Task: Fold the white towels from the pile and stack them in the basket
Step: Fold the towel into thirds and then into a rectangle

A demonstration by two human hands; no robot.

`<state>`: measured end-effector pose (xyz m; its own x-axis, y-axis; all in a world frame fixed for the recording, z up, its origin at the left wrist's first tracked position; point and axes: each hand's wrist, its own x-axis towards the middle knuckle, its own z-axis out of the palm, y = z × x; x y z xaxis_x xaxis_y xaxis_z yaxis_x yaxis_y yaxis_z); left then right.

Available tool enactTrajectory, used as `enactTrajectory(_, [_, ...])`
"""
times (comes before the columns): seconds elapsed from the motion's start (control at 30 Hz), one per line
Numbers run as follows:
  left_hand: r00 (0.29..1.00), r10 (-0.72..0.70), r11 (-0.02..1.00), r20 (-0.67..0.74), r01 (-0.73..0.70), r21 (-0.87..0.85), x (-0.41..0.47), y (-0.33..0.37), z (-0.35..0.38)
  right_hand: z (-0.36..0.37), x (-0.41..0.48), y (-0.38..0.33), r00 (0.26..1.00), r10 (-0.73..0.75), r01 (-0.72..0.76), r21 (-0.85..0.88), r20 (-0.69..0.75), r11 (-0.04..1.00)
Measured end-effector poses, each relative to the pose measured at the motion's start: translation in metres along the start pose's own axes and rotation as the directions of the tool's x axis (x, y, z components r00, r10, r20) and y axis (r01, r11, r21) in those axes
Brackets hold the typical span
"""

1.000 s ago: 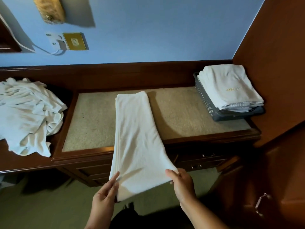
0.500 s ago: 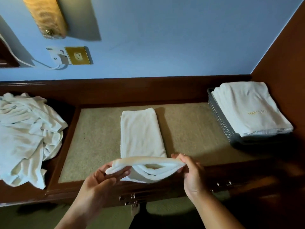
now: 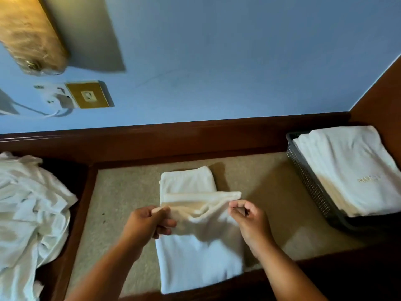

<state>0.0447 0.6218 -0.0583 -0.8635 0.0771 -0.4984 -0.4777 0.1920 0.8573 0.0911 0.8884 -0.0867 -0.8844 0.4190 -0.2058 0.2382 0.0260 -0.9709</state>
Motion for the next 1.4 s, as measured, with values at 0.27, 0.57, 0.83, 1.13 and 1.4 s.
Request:
enactTrajectory(0.27, [0.993,-0.112,0.992,-0.047,0.115,0.052,0.065,-0.023,0.002,0.026,0.071,0.032,0.999,0.012,0.002,-0.307,0.046,0.952])
enactTrajectory(0.57, [0.954,-0.268,0.963,-0.136,0.260,-0.077,0.143,-0.044,0.008,0.063,0.149,0.072,0.972,0.135,-0.044,-0.417,0.190,0.908])
enactTrajectory(0.83, [0.992,-0.114,0.898,-0.055,0.126,0.422,0.186,-0.084,-0.020,0.057,0.190,0.085,0.780,0.121,0.451,-0.687,0.613,0.570])
enactTrajectory(1.13, [0.928,0.362,0.468,-0.090,-0.097,0.878,0.209,-0.101,-0.014,0.069,0.226,0.085,0.715,0.056,0.631,-0.677,0.697,0.379])
enactTrajectory(1.4, [0.841,0.509,0.313,0.185,-0.380,0.870,0.205,-0.100,0.021,0.074,0.220,0.091,0.836,0.021,0.483,-0.753,0.549,0.446])
